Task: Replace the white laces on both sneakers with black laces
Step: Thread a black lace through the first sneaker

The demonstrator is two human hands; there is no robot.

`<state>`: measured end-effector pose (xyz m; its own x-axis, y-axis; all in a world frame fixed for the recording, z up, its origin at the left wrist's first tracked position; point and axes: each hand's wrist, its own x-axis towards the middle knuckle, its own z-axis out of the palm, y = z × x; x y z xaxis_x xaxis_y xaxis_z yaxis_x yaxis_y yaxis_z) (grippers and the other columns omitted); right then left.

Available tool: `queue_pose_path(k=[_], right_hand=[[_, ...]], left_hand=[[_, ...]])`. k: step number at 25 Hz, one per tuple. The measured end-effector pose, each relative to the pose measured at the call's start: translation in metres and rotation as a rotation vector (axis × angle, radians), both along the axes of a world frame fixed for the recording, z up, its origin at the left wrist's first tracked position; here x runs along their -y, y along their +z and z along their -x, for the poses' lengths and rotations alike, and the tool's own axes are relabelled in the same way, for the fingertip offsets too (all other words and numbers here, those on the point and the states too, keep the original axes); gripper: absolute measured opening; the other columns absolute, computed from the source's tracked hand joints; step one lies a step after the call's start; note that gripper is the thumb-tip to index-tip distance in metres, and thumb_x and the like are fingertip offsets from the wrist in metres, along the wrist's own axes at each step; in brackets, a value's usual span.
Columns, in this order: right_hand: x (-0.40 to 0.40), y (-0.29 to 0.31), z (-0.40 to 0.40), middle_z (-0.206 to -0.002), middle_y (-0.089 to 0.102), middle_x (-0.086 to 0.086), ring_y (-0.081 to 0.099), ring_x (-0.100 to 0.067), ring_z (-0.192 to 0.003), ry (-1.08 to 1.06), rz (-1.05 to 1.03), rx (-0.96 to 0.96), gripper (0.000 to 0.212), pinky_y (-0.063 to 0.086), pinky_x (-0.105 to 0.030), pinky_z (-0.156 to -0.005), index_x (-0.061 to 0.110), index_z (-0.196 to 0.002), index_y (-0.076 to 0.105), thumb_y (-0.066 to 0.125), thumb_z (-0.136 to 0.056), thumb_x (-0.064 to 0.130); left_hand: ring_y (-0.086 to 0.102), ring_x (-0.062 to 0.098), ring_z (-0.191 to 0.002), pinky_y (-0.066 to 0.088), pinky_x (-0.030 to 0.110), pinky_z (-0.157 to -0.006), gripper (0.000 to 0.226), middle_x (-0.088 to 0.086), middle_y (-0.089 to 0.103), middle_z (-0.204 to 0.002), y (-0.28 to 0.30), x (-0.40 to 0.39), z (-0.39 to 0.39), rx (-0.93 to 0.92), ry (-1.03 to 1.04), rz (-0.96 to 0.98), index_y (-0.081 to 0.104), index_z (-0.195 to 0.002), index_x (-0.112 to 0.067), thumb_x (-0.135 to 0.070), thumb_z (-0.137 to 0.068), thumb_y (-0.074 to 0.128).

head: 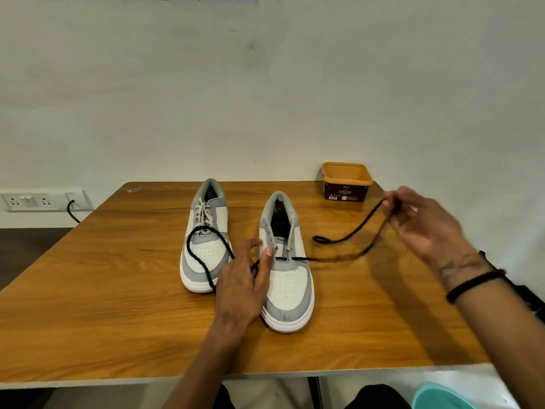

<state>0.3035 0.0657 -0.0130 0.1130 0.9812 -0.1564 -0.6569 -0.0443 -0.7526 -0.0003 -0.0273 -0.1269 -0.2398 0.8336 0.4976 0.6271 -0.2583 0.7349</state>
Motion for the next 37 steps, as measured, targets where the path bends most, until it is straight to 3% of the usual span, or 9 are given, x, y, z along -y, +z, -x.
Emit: queue_pose_path(k=[3, 6, 11, 21, 25, 27, 30, 34, 37], right_hand=[[-0.009, 0.037, -0.048, -0.088, 0.070, -0.011, 0.065, -0.014, -0.070, -0.149, -0.005, 0.245, 0.018, 0.056, -0.020, -0.060, 0.009, -0.088, 0.059, 0.053, -0.101, -0.002], [-0.007, 0.055, -0.057, -0.098, 0.074, -0.016, 0.064, -0.013, -0.064, -0.050, 0.011, 0.546, 0.007, 0.052, -0.018, -0.053, 0.006, -0.099, 0.061, 0.059, -0.099, 0.000], [-0.026, 0.090, -0.044, -0.104, 0.069, -0.013, 0.068, -0.012, -0.074, -0.094, -0.016, 0.390, 0.011, 0.055, -0.017, -0.057, 0.003, -0.097, 0.057, 0.050, -0.104, -0.001], [-0.007, 0.142, 0.063, -0.121, 0.077, -0.013, 0.067, -0.010, -0.076, 0.349, -0.268, 0.723, 0.019, 0.052, -0.020, -0.063, 0.003, -0.117, 0.072, 0.067, -0.099, 0.008], [0.037, 0.106, 0.083, -0.105, 0.079, -0.012, 0.068, -0.016, -0.078, 0.689, -0.388, 1.057, 0.023, 0.052, -0.028, -0.066, 0.003, -0.119, 0.072, 0.070, -0.097, 0.007], [0.048, 0.084, 0.069, -0.105, 0.079, -0.011, 0.070, -0.020, -0.081, 0.812, -0.416, 1.238, 0.019, 0.054, -0.032, -0.071, 0.005, -0.117, 0.073, 0.070, -0.098, 0.008], [0.049, 0.052, 0.030, -0.105, 0.080, -0.009, 0.073, -0.023, -0.087, 0.900, -0.358, 1.414, 0.016, 0.055, -0.034, -0.073, 0.008, -0.114, 0.073, 0.068, -0.099, 0.007], [0.040, 0.012, -0.003, -0.104, 0.080, 0.003, 0.074, -0.022, -0.102, 0.758, -0.186, 1.592, 0.013, 0.061, -0.033, -0.085, 0.024, -0.107, 0.076, 0.076, -0.095, 0.020], [0.049, 0.004, 0.023, -0.117, 0.067, 0.024, 0.067, 0.000, -0.107, 0.458, -0.382, 1.653, 0.032, 0.058, -0.024, -0.087, 0.041, -0.117, 0.069, 0.078, -0.088, 0.047]], left_hand=[[0.065, 0.005, -0.061, 0.049, 0.024, -0.049, 0.042, -0.008, 0.070, -0.072, -0.001, -0.002, 0.002, -0.024, 0.017, -0.008, 0.055, -0.133, -0.031, -0.060, -0.105, 0.045], [0.064, -0.005, -0.084, 0.049, 0.009, -0.063, 0.038, -0.010, 0.068, -0.097, -0.001, -0.002, 0.001, -0.027, 0.012, -0.064, 0.057, -0.135, -0.027, -0.051, -0.106, 0.052], [0.059, -0.011, -0.096, 0.045, 0.003, -0.072, 0.036, -0.007, 0.065, -0.104, -0.001, -0.001, 0.003, -0.044, 0.009, -0.091, 0.063, -0.129, -0.022, -0.048, -0.105, 0.057], [0.059, 0.011, -0.095, 0.055, 0.038, -0.077, 0.022, -0.006, 0.066, -0.107, 0.026, -0.017, -0.016, -0.169, 0.007, -0.274, 0.064, -0.126, -0.026, -0.037, -0.110, 0.052], [0.055, 0.010, -0.055, 0.044, 0.025, -0.050, 0.061, 0.000, 0.066, -0.069, 0.115, -0.024, -0.045, 0.549, -0.307, 0.126, 0.076, -0.101, -0.018, -0.057, -0.111, 0.031], [0.042, 0.009, -0.049, 0.035, 0.021, -0.044, 0.053, 0.001, 0.058, -0.069, 0.141, -0.037, -0.049, 0.903, -0.387, 0.324, 0.073, -0.105, -0.012, -0.051, -0.111, 0.038], [0.036, 0.006, -0.049, 0.032, 0.019, -0.043, 0.034, 0.000, 0.052, -0.072, 0.149, -0.048, -0.031, 1.049, -0.275, 0.335, 0.066, -0.104, -0.011, -0.036, -0.113, 0.045], [0.039, 0.007, -0.048, 0.033, 0.020, -0.045, 0.045, -0.001, 0.053, -0.069, 0.127, -0.038, -0.018, 0.909, -0.244, 0.270, 0.064, -0.107, -0.011, -0.044, -0.113, 0.035], [0.052, 0.012, -0.059, 0.041, 0.023, -0.052, 0.053, 0.001, 0.063, -0.075, 0.099, -0.029, -0.033, 0.555, -0.255, 0.320, 0.067, -0.117, -0.018, -0.054, -0.112, 0.029]])
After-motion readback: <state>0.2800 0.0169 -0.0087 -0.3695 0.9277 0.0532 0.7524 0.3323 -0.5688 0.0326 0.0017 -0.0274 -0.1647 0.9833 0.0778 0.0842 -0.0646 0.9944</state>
